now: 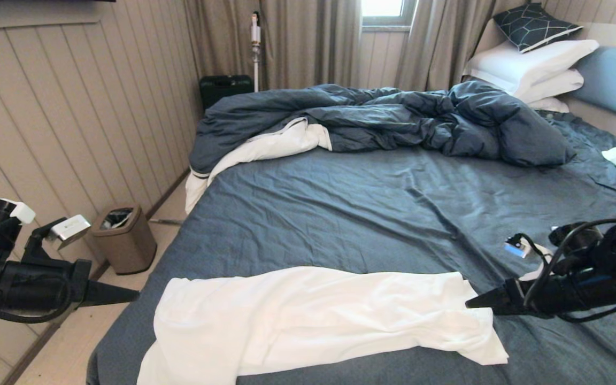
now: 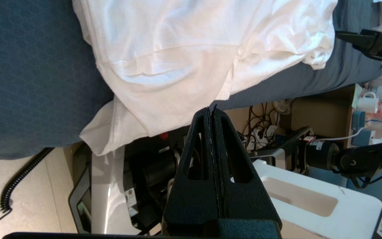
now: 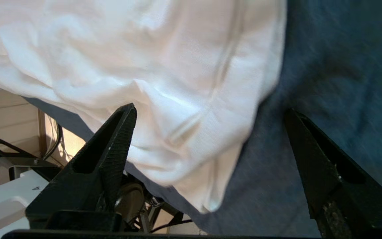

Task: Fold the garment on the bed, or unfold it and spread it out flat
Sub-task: Fold the white T-shirt

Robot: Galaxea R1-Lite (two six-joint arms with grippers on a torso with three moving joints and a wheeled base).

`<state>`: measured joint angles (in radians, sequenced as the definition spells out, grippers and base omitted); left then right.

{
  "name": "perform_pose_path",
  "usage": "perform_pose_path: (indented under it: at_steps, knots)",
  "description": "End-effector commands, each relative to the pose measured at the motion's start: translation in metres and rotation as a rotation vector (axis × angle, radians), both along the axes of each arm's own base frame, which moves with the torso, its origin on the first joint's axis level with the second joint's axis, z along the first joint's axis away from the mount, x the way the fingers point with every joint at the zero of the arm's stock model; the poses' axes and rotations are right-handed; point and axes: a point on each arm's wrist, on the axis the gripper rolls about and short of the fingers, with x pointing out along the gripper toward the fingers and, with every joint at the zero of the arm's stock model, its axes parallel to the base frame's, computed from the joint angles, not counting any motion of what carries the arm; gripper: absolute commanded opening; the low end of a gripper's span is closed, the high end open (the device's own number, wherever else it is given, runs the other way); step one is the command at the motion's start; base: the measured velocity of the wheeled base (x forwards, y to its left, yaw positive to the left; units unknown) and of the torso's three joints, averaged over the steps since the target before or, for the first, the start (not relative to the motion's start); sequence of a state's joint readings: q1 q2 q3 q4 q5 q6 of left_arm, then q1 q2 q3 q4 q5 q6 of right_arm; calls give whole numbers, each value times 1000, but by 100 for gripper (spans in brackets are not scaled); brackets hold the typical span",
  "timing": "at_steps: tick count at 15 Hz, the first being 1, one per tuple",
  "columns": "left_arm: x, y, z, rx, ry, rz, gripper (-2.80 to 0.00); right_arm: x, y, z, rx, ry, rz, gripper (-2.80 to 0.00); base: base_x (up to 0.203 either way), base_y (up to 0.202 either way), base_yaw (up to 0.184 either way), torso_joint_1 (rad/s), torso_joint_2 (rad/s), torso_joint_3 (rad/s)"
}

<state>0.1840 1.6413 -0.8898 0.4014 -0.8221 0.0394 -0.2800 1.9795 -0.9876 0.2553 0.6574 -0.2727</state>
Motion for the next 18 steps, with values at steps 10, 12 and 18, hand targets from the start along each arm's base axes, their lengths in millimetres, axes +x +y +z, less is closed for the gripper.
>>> perform_pose_path:
  at_steps: [10,12,18]
  knots:
    - [0,0,0,-5,3,-2,-280,10,23,-4,16,22,58,0,0,0,0,0,0,0]
    - [0,0,0,-5,3,-2,-280,12,26,-7,19,32,67,0,0,0,0,0,0,0]
    - [0,0,-1,-5,4,-2,-280,16,28,-8,26,39,61,0,0,0,0,0,0,0]
